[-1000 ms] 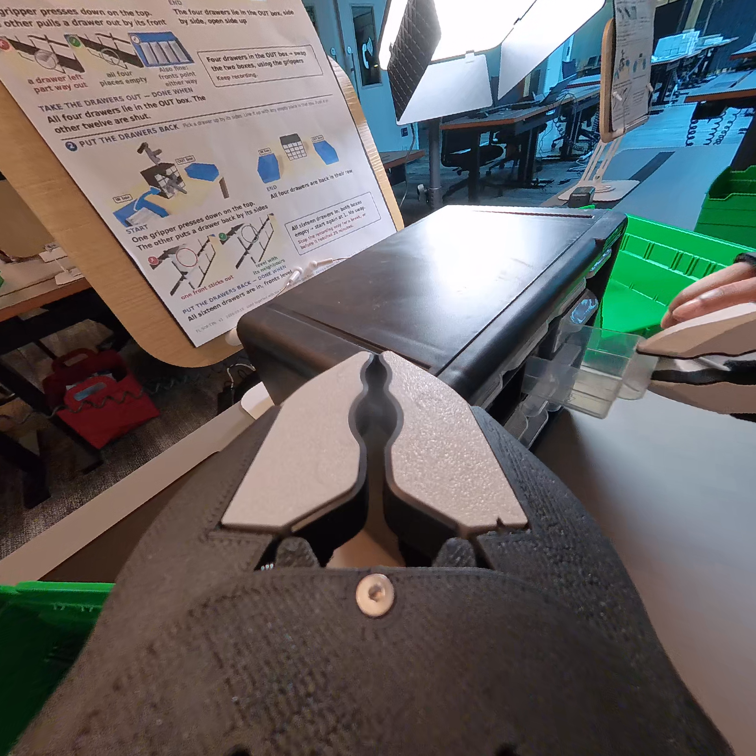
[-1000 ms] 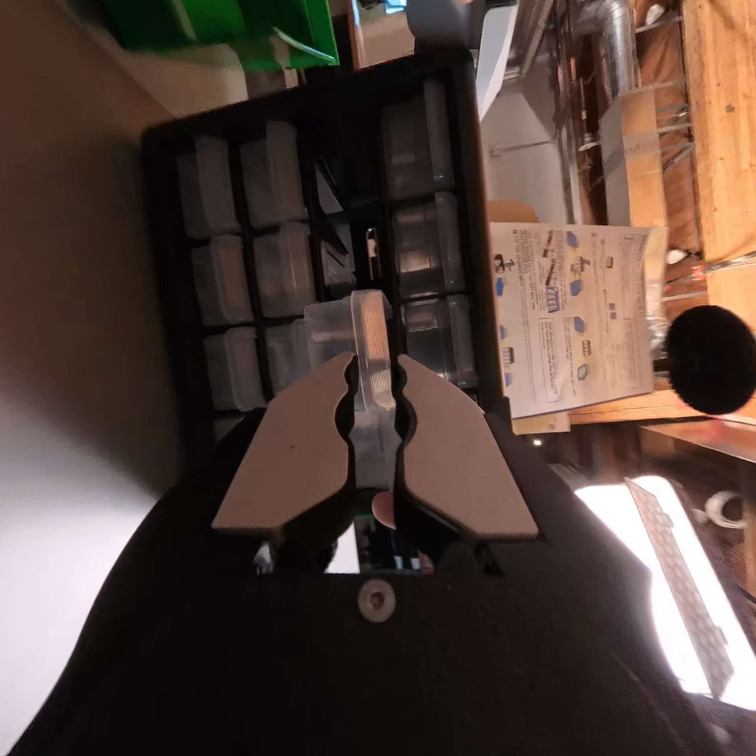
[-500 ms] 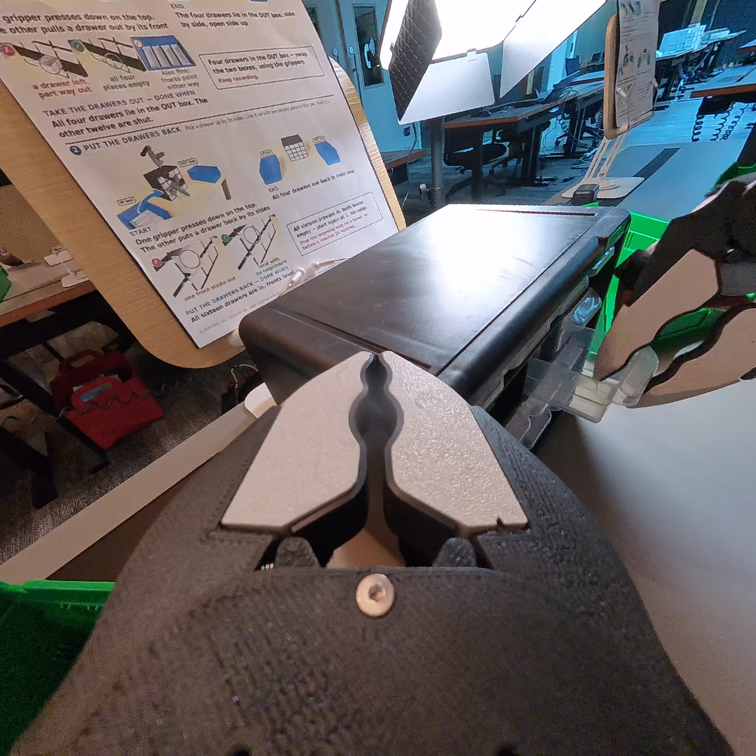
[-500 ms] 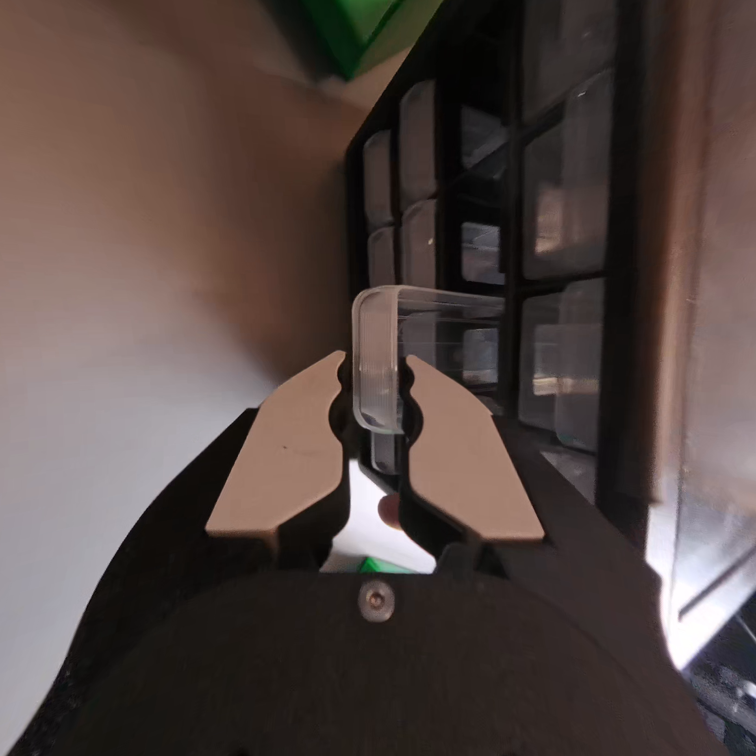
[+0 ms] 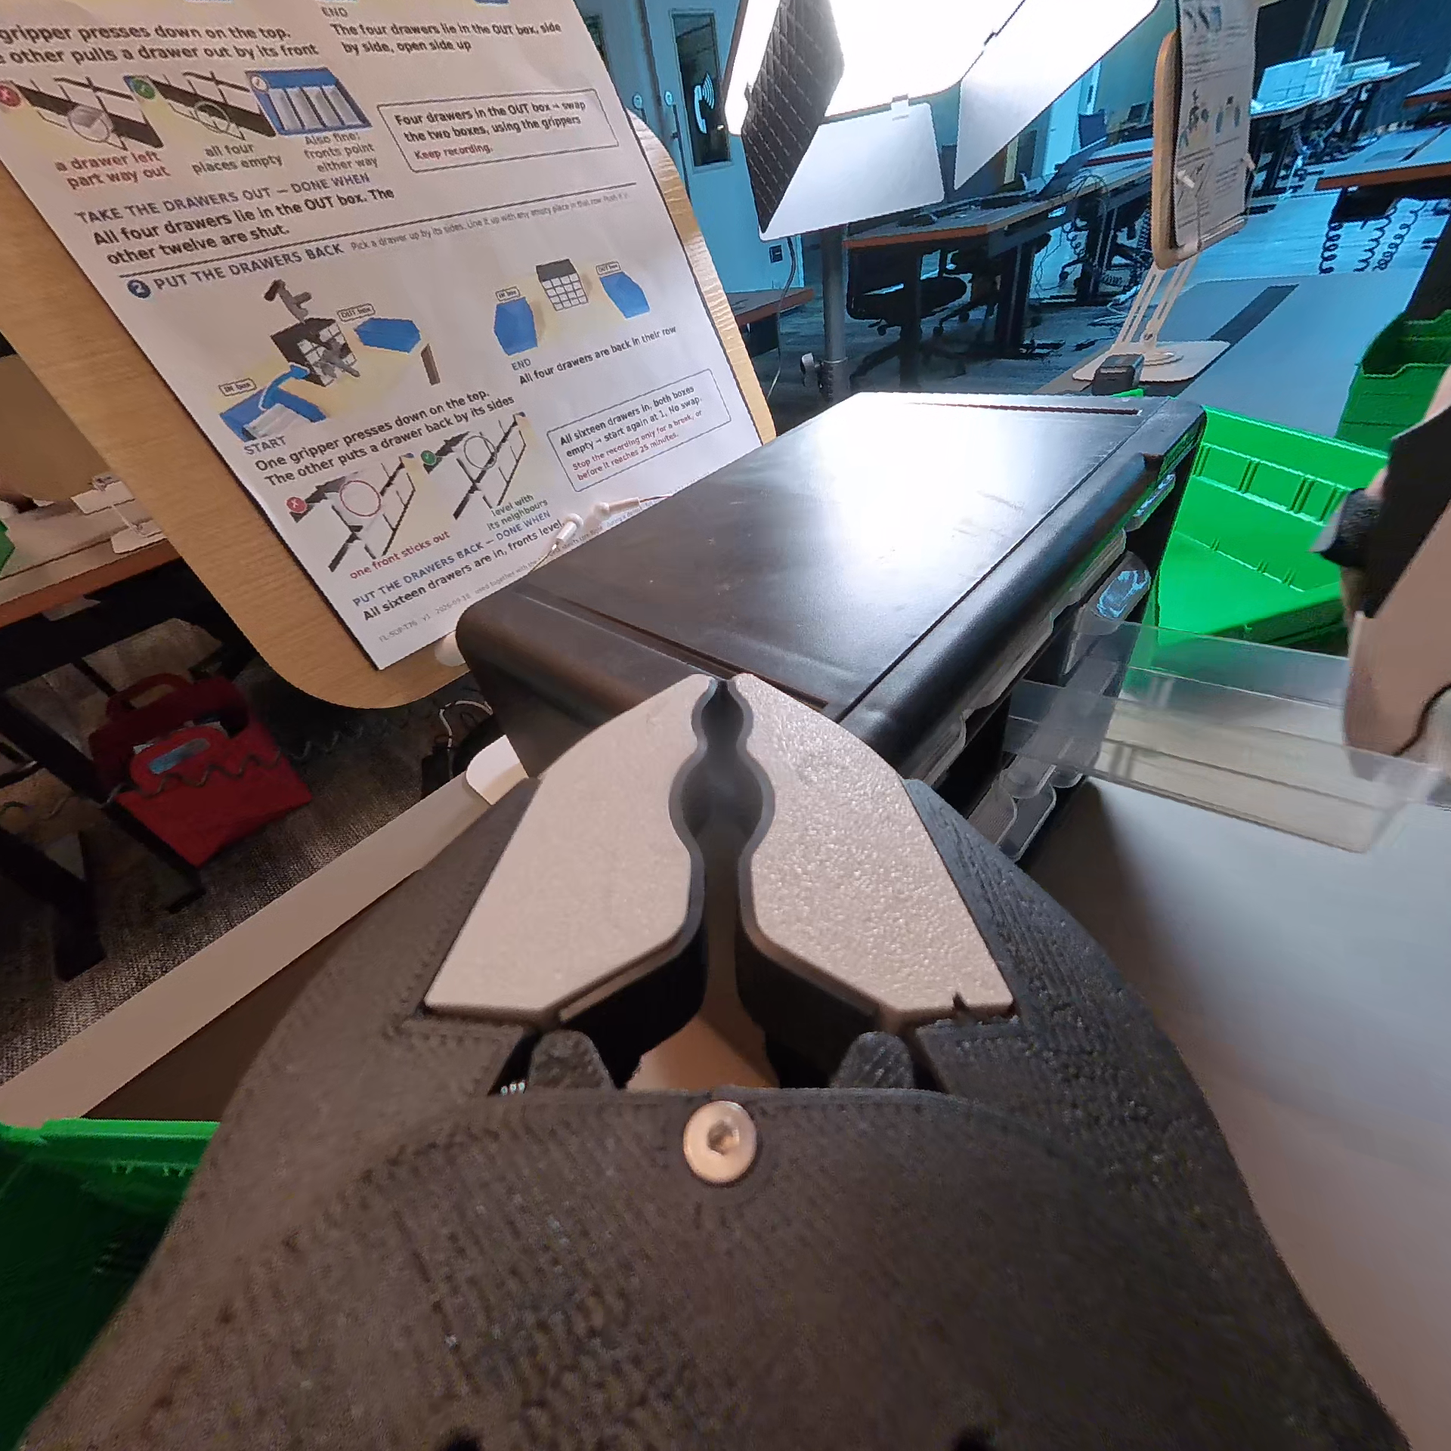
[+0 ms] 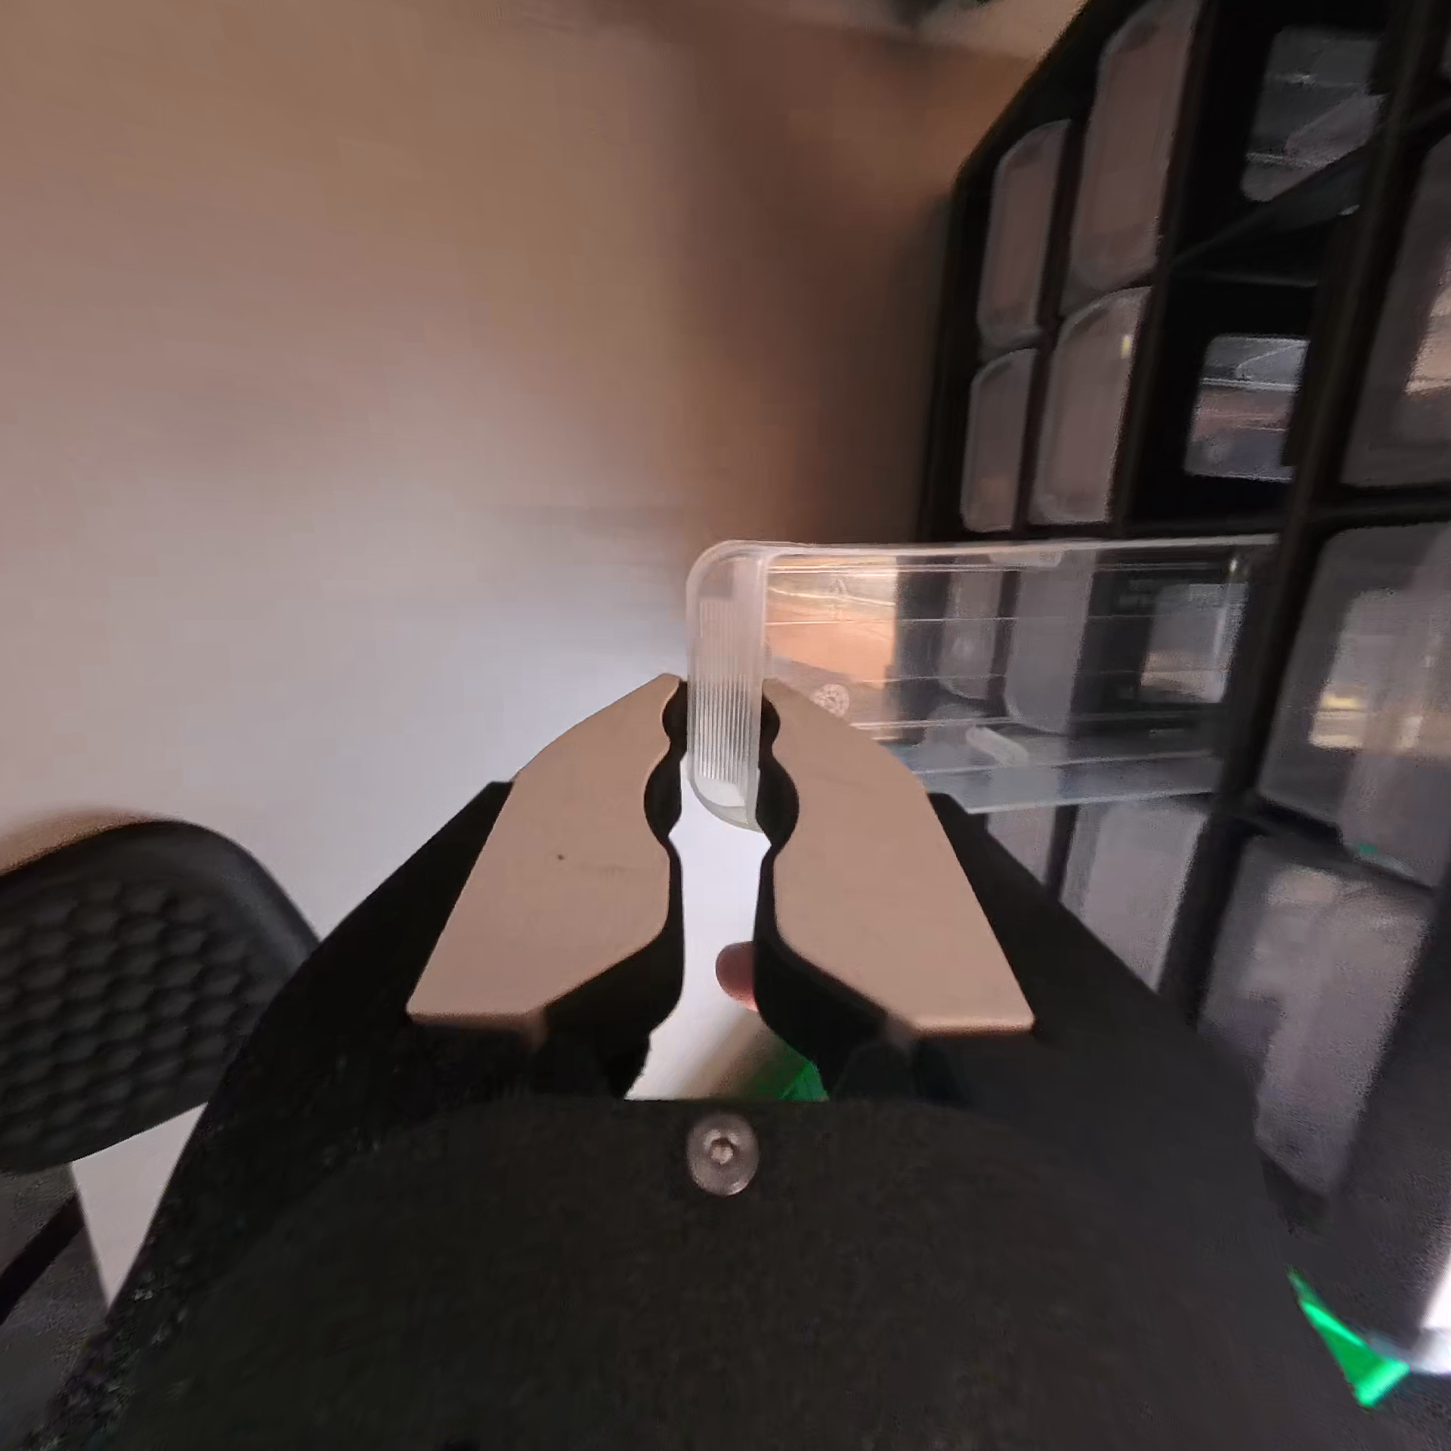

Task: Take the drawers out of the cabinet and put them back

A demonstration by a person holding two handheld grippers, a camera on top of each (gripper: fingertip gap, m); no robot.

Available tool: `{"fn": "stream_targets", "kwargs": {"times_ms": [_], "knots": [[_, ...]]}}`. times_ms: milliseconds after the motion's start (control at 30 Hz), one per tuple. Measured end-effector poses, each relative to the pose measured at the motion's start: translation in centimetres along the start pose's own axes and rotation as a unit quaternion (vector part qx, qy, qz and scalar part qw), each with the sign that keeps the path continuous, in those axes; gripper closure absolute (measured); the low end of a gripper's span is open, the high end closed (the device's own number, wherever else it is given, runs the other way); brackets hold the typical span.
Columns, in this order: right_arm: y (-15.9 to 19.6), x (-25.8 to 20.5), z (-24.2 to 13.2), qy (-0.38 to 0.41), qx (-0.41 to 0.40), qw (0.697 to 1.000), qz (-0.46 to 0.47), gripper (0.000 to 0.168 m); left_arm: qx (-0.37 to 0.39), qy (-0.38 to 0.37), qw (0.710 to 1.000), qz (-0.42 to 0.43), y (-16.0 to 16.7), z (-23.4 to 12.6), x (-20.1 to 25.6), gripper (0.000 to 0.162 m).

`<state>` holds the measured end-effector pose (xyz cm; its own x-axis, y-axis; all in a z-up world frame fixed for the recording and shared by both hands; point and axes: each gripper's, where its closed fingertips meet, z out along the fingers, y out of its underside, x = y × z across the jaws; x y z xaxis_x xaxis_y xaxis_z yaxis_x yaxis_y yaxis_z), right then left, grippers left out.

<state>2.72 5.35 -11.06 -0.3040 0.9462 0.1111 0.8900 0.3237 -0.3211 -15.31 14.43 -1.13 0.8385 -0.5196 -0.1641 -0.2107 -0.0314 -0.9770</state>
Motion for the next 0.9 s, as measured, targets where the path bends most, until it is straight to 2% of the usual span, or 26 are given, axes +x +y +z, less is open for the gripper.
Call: {"fn": "stream_targets", "kwargs": {"times_ms": [100,267,400,500,633,767,900], "knots": [[0.2,-1.8,-1.0,-0.030,0.014,0.999,0.009,0.154,0.001,0.001,1.000,-0.002,0.0,0.0,0.0,0.162],[-0.8,-5.7,-3.9,-0.159,0.038,0.985,0.062,0.154,0.002,-0.001,1.000,-0.003,0.0,0.0,0.0,0.162],[-2.7,-7.1,-6.3,-0.216,0.113,0.965,0.101,0.154,0.003,-0.003,1.000,-0.003,0.0,0.0,0.0,0.162],[-2.5,-7.5,-7.8,-0.213,0.155,0.956,0.126,0.154,0.003,-0.003,1.000,-0.003,0.0,0.0,0.0,0.162],[-0.3,-8.2,-10.4,-0.201,0.197,0.946,0.160,0.154,0.006,-0.001,1.000,-0.008,0.0,0.0,0.0,0.162],[4.2,-6.4,-11.8,-0.136,0.199,0.939,0.246,0.154,0.008,0.001,1.000,-0.013,0.0,0.0,0.0,0.162],[10.5,-1.3,-10.7,-0.017,0.154,0.916,0.369,0.154,0.008,0.001,1.000,-0.014,0.0,0.0,0.0,0.162]]}}
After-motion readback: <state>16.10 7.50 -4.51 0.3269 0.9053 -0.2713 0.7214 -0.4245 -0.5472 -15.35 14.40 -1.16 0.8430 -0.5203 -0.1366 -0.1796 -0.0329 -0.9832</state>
